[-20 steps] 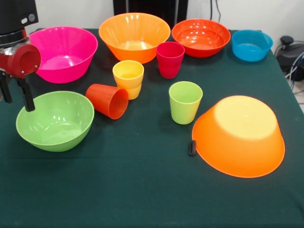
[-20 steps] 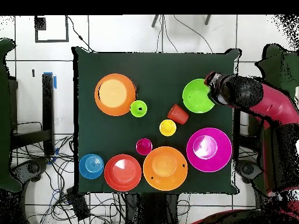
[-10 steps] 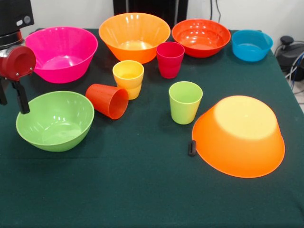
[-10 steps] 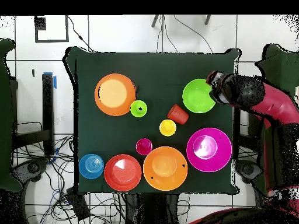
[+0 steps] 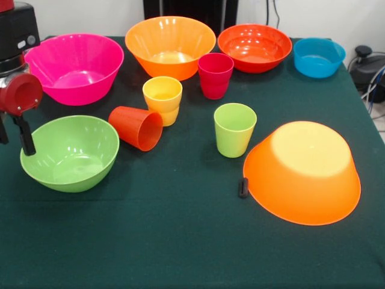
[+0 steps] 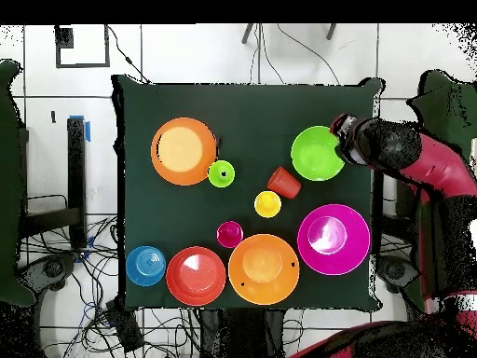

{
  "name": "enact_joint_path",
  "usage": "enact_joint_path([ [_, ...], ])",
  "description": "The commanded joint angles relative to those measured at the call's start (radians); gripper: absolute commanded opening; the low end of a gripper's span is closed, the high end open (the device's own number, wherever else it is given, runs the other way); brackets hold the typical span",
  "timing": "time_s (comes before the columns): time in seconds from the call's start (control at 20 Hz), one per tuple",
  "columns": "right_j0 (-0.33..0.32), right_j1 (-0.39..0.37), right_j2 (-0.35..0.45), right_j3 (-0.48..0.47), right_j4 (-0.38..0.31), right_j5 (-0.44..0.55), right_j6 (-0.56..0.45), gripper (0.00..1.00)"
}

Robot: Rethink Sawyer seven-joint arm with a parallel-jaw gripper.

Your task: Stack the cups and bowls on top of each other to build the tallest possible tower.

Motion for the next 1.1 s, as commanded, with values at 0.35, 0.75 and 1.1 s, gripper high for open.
enact_joint_path([
  [0.35, -0.045, 0.066, 0.113, -0.011, -0.058, 0.133, -0.36, 1.0],
  [0.75, -0.083, 0.07, 0.177, 0.001, -0.115, 0.144, -0.51, 1.0],
  [1.1, -0.092, 0.091, 0.201, -0.013, -0.111, 0.177, -0.571, 1.0],
])
